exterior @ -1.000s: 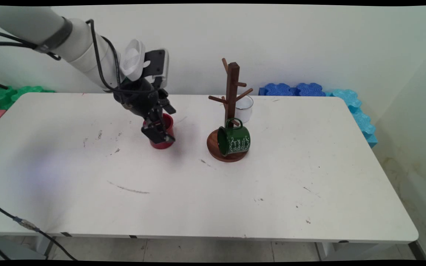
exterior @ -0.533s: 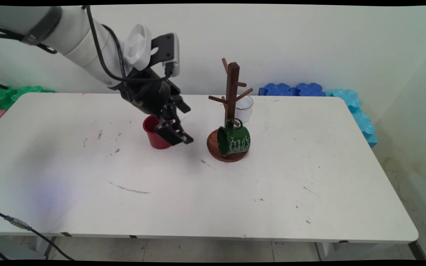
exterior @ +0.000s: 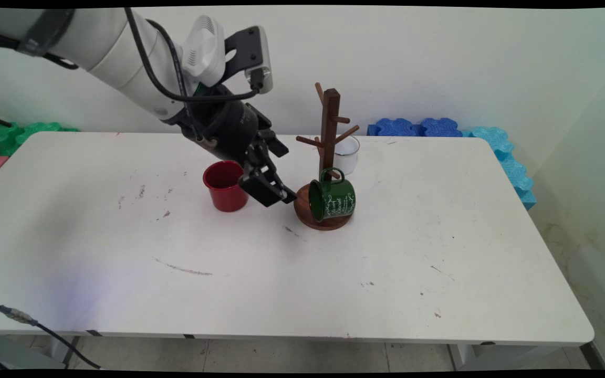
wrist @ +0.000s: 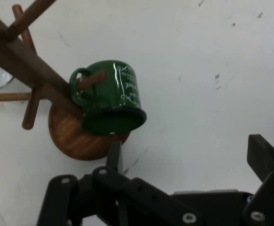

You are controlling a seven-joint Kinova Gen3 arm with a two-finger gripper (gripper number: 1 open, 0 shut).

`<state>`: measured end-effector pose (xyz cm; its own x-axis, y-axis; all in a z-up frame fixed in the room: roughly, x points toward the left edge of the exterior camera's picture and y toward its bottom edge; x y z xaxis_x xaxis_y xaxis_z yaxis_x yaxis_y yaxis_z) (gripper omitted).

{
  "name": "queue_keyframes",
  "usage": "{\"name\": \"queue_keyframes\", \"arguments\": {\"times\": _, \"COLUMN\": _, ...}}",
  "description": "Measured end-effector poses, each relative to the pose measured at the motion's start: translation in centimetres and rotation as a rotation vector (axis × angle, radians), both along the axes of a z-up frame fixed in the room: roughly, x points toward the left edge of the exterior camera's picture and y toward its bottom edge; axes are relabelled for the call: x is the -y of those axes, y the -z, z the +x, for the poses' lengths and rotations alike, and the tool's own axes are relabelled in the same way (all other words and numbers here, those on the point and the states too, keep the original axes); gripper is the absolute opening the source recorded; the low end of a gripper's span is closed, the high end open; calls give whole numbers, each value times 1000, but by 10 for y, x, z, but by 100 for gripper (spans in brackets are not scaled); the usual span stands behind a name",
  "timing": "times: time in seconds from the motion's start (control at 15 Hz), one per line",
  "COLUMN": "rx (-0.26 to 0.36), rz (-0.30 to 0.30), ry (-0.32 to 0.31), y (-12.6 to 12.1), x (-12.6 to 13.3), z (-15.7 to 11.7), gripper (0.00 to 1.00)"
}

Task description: Pick up the green mug from the rack

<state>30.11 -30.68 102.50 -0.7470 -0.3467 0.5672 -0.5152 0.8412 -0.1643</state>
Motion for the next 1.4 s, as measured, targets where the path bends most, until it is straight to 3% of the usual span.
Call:
{"name": "queue_keyframes", "arguments": {"times": 0.87, "rx": -36, "rz": -16, "ry": -45, "y": -13, "x": -10, "z": -15, "gripper": 100}}
{"name": "queue_keyframes", "arguments": {"times": 1.4, "rx": -55, "rz": -10, "ry": -97, "y": -5, "x": -7, "z": -14, "gripper": 100}}
